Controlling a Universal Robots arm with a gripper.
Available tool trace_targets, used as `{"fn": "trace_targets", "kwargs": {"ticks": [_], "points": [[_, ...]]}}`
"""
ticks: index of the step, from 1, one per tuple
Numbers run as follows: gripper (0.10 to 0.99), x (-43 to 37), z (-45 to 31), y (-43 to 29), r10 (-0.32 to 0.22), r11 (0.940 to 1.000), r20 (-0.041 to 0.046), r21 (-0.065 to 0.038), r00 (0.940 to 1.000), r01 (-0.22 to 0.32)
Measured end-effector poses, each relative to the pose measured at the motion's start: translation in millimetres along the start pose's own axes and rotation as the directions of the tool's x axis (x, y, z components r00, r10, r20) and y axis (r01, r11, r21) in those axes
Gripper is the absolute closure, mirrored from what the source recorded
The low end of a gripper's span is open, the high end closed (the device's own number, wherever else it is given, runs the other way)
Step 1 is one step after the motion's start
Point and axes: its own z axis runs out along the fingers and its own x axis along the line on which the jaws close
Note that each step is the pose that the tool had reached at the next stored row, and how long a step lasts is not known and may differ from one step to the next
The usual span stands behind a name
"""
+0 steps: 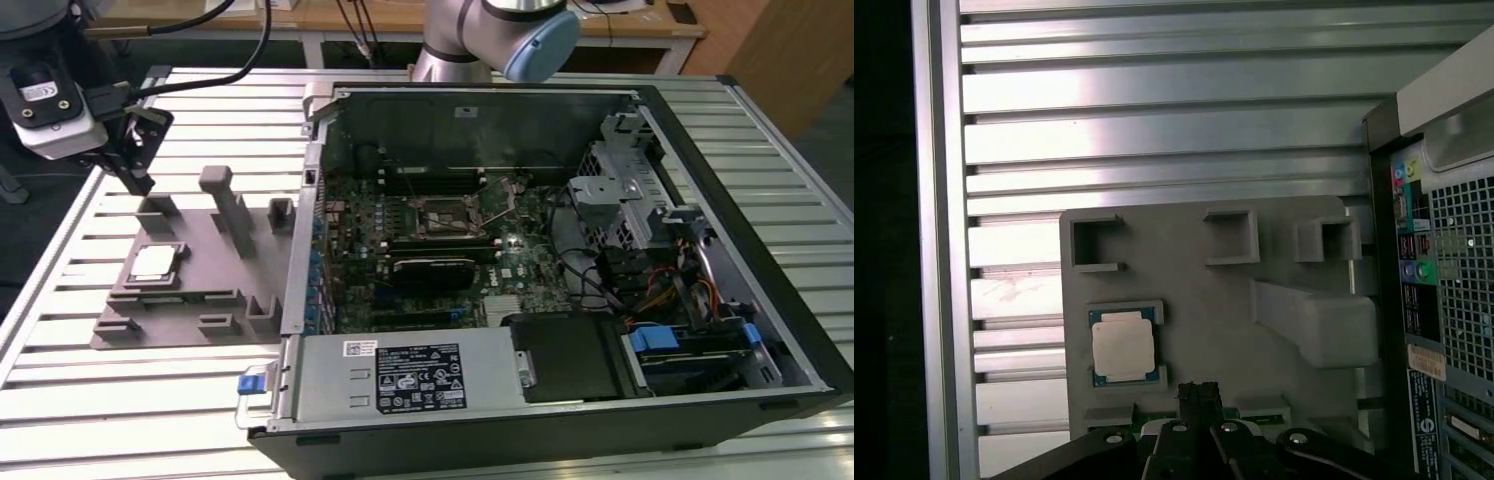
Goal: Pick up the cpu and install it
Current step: 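Pick up the cpu and move it towards the insertion slot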
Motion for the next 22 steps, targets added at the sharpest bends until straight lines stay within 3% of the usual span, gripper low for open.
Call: {"fn": "trace_targets", "kwargs": {"ticks": [10,22], "points": [[0.980,2.5,3.3,-0.3,0.000,1.0000,0.0000,0.000,1.0000,0.000],[0.980,4.9,12.5,-1.2,0.000,1.0000,-0.0001,0.000,1.0000,0.000]]}}
